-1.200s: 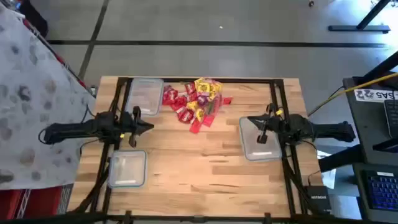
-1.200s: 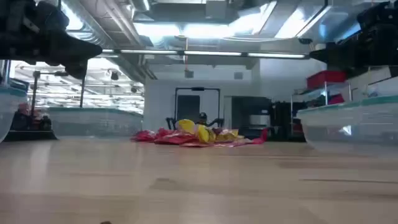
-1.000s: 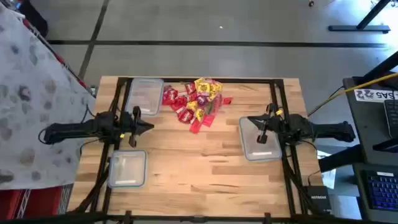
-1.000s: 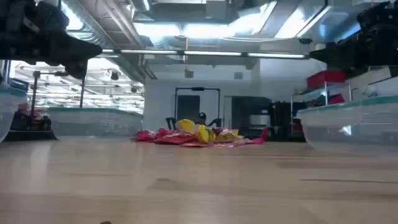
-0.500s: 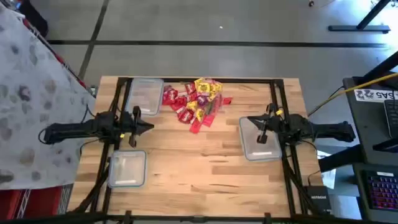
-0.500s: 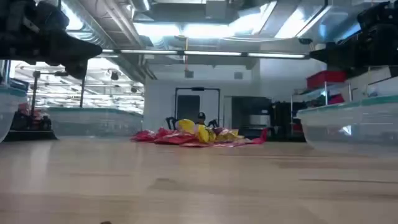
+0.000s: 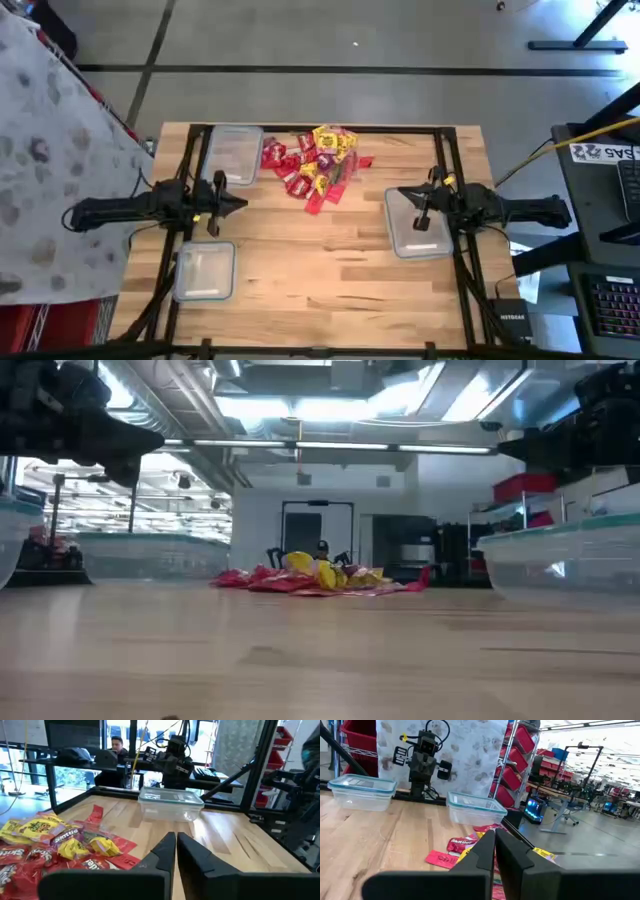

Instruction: Sort candy

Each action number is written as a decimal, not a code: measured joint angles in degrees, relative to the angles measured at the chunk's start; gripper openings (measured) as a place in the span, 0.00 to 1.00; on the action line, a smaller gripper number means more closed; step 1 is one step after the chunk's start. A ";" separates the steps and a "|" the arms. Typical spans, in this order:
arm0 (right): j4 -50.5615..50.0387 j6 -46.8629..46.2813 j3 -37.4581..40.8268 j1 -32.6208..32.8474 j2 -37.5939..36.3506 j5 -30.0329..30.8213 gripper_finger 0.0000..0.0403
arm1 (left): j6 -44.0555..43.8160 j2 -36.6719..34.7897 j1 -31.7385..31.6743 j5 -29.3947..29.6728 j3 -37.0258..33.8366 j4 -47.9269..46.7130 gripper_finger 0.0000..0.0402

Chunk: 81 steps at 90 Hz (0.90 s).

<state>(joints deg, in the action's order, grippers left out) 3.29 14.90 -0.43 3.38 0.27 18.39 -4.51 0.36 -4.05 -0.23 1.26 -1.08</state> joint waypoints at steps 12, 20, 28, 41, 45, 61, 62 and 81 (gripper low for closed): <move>0.00 0.00 -0.02 -0.01 0.00 0.00 0.00 | 0.00 0.00 0.02 -0.02 0.00 0.00 0.00; 0.00 0.00 -0.02 -0.02 0.00 -0.02 0.00 | 0.00 0.00 0.00 -0.02 0.00 0.00 0.00; 0.01 0.00 -0.01 -0.02 0.00 0.00 0.00 | 0.00 0.00 0.00 0.00 0.02 0.00 0.00; 0.00 -0.01 -0.02 -0.02 0.00 0.00 0.00 | 0.00 0.00 0.02 0.00 0.00 0.00 0.00; 0.02 -0.02 -0.02 -0.02 0.00 0.00 0.00 | 0.00 0.00 0.02 0.00 0.02 0.00 0.00; 2.68 -0.03 -0.02 -0.02 0.00 0.00 0.00 | 0.00 0.00 0.01 0.00 0.00 0.00 0.00; 3.35 -0.06 -0.02 -0.02 0.00 0.00 0.00 | 0.00 0.00 0.01 0.00 0.00 0.00 0.00; 7.97 -4.11 -6.53 -0.02 2.79 3.04 0.00 | 0.00 0.00 0.00 -0.01 0.02 0.00 0.00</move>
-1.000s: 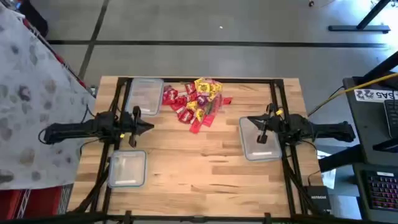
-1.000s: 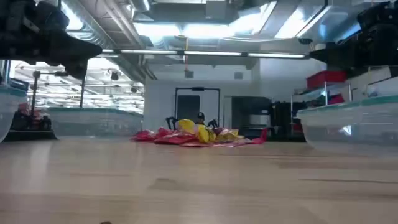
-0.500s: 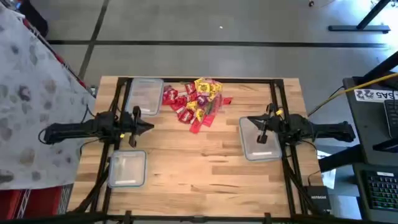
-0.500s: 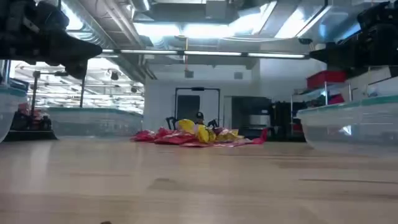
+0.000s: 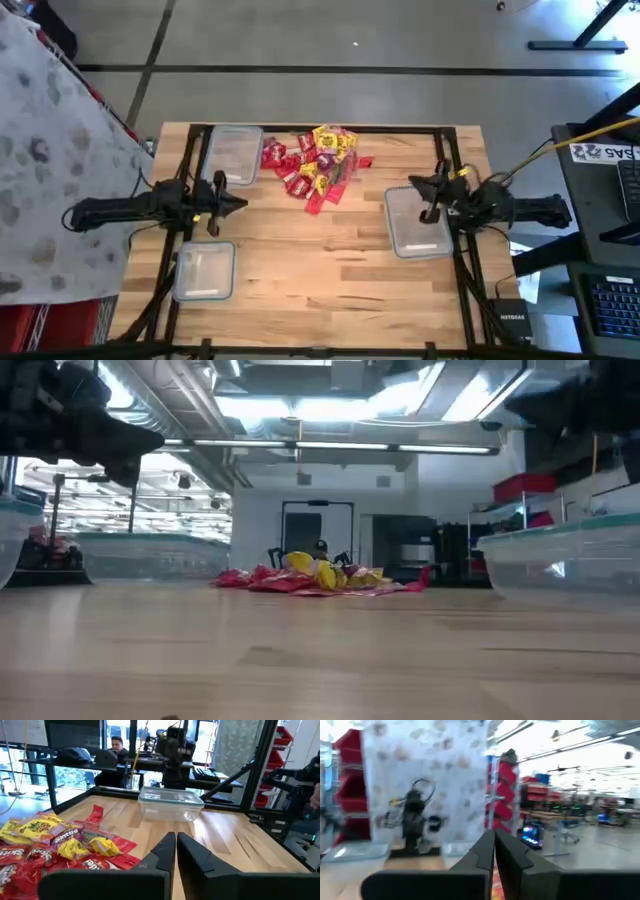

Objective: Sort candy
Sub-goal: Open the right transparent bin

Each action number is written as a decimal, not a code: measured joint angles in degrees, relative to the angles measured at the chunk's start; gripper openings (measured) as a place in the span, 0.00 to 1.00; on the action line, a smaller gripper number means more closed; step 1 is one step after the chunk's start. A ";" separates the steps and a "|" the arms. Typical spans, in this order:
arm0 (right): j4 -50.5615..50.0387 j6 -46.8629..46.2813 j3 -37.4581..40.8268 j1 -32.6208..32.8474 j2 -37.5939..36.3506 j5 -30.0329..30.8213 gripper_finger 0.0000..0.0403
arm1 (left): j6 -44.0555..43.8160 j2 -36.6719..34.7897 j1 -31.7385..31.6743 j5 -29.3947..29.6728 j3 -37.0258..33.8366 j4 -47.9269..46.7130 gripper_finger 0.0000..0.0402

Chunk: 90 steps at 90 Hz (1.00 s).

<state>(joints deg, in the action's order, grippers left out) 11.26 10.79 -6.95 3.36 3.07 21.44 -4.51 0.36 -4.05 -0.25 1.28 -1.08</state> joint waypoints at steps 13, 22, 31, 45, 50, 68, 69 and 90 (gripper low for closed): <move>-11.36 -0.11 -12.41 0.02 9.40 -0.06 0.00 | -0.02 0.02 0.00 0.00 0.04 -0.13 0.00; -23.71 -7.48 -21.92 0.01 19.73 1.53 0.00 | -0.02 0.24 0.00 -0.04 0.07 -0.23 0.00; -31.93 -17.06 -33.39 0.00 32.21 1.49 0.00 | -0.01 0.72 0.00 0.02 0.05 -0.10 0.00; -49.86 -23.22 -47.51 0.00 51.96 0.84 0.00 | -0.02 1.77 0.00 -0.02 0.02 -0.19 0.00; -55.39 -27.11 -51.65 0.00 57.85 1.04 0.00 | -0.01 2.16 0.00 0.06 0.02 -0.16 0.00; -57.51 -28.60 -64.63 -0.71 76.12 -4.73 0.00 | 0.00 2.49 0.00 0.02 0.02 -0.13 0.00; -57.28 -28.57 -65.50 -0.88 77.01 -5.35 0.01 | 0.00 2.48 0.00 0.03 0.02 -0.12 0.00; -54.48 -24.13 -77.75 -5.32 93.92 -15.89 0.14 | 0.00 2.69 0.00 0.04 0.00 -0.14 0.00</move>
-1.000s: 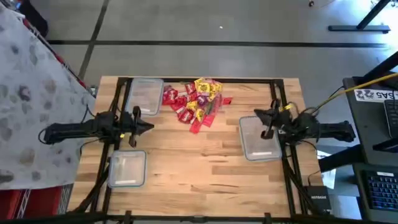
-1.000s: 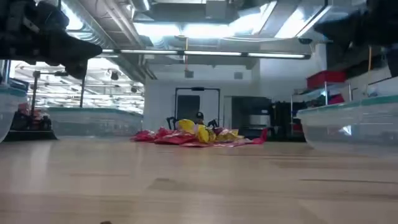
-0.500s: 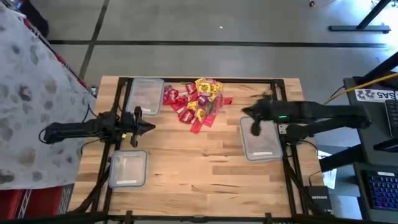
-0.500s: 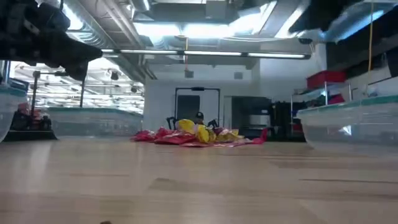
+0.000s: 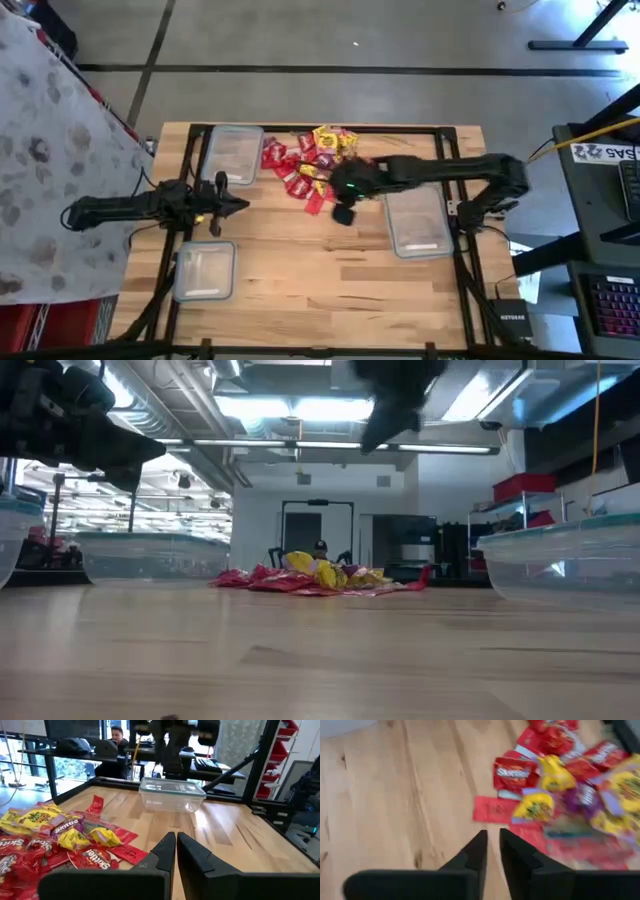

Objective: Sort candy
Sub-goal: Open the right transparent bin

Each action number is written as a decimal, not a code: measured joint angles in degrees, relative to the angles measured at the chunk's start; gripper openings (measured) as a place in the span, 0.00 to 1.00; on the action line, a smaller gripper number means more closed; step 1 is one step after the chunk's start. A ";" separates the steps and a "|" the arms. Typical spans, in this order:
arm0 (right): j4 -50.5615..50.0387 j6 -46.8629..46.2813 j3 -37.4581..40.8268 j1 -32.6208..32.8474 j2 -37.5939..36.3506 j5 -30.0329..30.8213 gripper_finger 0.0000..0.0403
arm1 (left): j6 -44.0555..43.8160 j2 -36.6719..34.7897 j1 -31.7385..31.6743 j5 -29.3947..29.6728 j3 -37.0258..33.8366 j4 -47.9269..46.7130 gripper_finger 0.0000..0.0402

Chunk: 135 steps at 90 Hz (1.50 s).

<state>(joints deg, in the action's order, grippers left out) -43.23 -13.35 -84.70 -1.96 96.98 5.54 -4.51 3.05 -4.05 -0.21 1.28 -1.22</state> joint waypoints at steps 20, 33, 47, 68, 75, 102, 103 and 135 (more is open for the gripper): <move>2.41 1.42 -5.50 -5.45 11.08 -1.89 0.41 | 0.00 0.13 0.00 -0.02 0.00 -0.06 0.00; -3.60 -0.48 -6.14 -7.69 11.91 -6.95 0.53 | 0.00 0.11 0.00 -0.01 0.00 -0.06 0.00; -18.19 -6.12 -6.06 -6.80 8.75 -10.10 0.59 | 0.00 0.11 0.00 0.00 0.00 -0.09 0.00; -36.14 -20.00 -2.95 -1.78 1.95 -9.06 0.59 | 0.27 0.11 0.00 0.00 -0.02 -0.12 0.00; -38.73 -24.11 0.44 -1.48 -0.75 -11.35 0.59 | 0.37 0.11 0.00 0.00 -0.07 0.07 0.00; -29.07 -34.62 15.13 -0.67 -7.55 -10.92 0.59 | 0.39 0.11 0.00 0.00 -0.07 0.08 0.00; -28.64 -34.92 15.47 -0.55 -7.51 -10.69 0.59 | 0.39 0.11 0.00 0.00 -0.07 0.08 0.00; -25.09 -42.36 21.07 0.59 -2.99 -3.19 0.57 | 0.39 0.11 0.02 0.00 -0.09 0.12 0.00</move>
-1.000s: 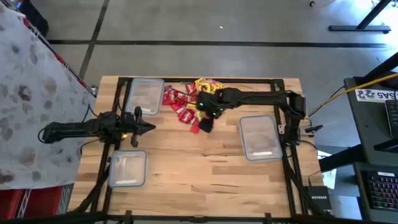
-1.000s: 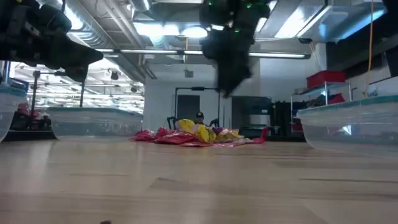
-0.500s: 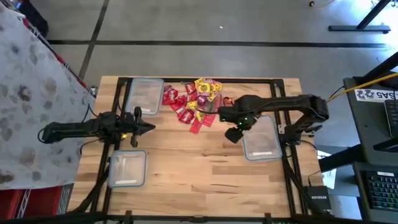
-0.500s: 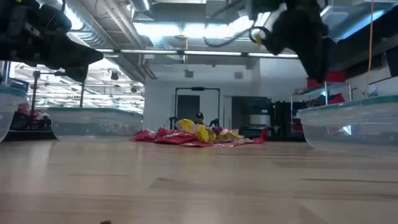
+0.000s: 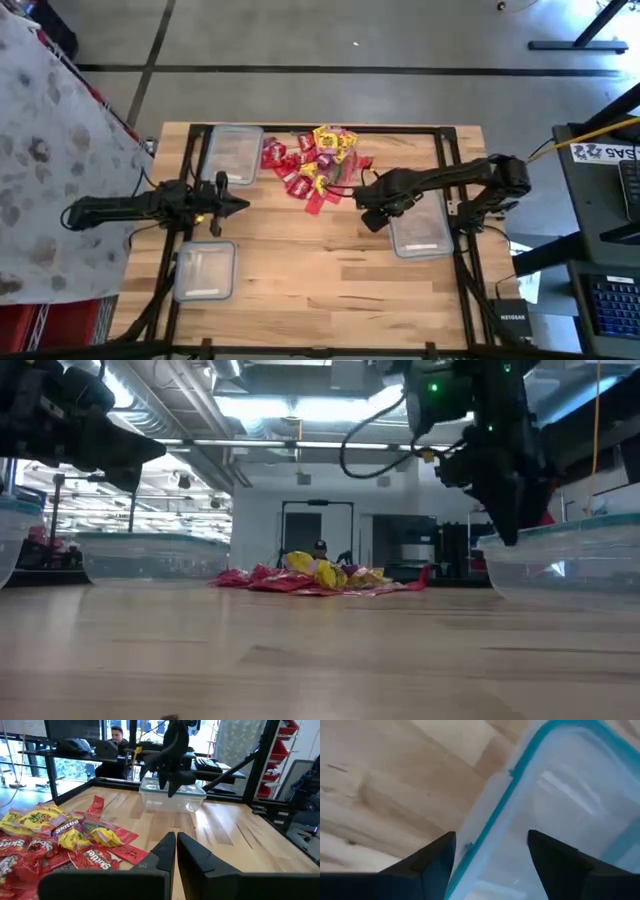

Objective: Sort candy
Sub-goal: Open the right transparent bin

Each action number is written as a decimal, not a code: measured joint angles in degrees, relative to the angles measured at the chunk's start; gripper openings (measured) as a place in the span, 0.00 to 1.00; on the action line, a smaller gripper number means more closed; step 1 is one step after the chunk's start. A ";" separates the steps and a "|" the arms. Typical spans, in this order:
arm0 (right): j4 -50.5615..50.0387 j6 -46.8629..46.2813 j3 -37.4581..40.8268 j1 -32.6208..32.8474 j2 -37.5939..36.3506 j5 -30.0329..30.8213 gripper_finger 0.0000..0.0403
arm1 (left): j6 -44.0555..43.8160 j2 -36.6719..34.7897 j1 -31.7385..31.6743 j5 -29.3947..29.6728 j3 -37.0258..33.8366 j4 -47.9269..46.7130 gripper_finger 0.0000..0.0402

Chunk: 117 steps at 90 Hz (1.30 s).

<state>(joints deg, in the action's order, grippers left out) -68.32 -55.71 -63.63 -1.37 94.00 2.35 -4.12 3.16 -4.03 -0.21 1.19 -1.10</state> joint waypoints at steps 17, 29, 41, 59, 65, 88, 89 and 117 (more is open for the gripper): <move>1.22 0.24 0.00 0.95 0.72 -0.85 0.42 | 0.00 0.00 -0.02 -0.01 0.00 0.04 0.00; 2.87 0.44 -0.76 2.60 0.79 -1.49 0.26 | 0.01 0.00 -0.01 0.00 0.00 0.04 0.00; 5.53 0.57 -0.36 4.43 1.42 -4.43 0.07 | 0.01 -0.01 -0.01 -0.02 0.00 0.09 0.00; 9.19 -0.91 -0.61 7.11 1.17 -5.52 0.03 | 0.02 0.00 -0.02 -0.02 0.00 0.09 0.00; 9.22 -0.75 -1.31 8.11 1.19 -5.44 0.01 | 0.02 0.00 -0.02 -0.02 0.00 0.13 0.00; 7.65 3.78 -8.33 10.91 1.14 -4.96 0.00 | -0.26 0.00 0.00 0.00 0.00 0.11 0.00; 7.37 3.82 -8.64 10.92 1.14 -4.98 0.00 | -0.26 0.00 0.00 -0.02 0.00 0.11 0.00; 5.16 3.23 -11.07 5.78 0.70 3.29 0.00 | -0.39 0.00 -0.01 -0.01 0.00 0.11 0.00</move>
<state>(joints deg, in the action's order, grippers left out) -63.16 -52.48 -74.71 4.41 94.70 5.64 -4.51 3.16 -4.04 -0.22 1.19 -0.99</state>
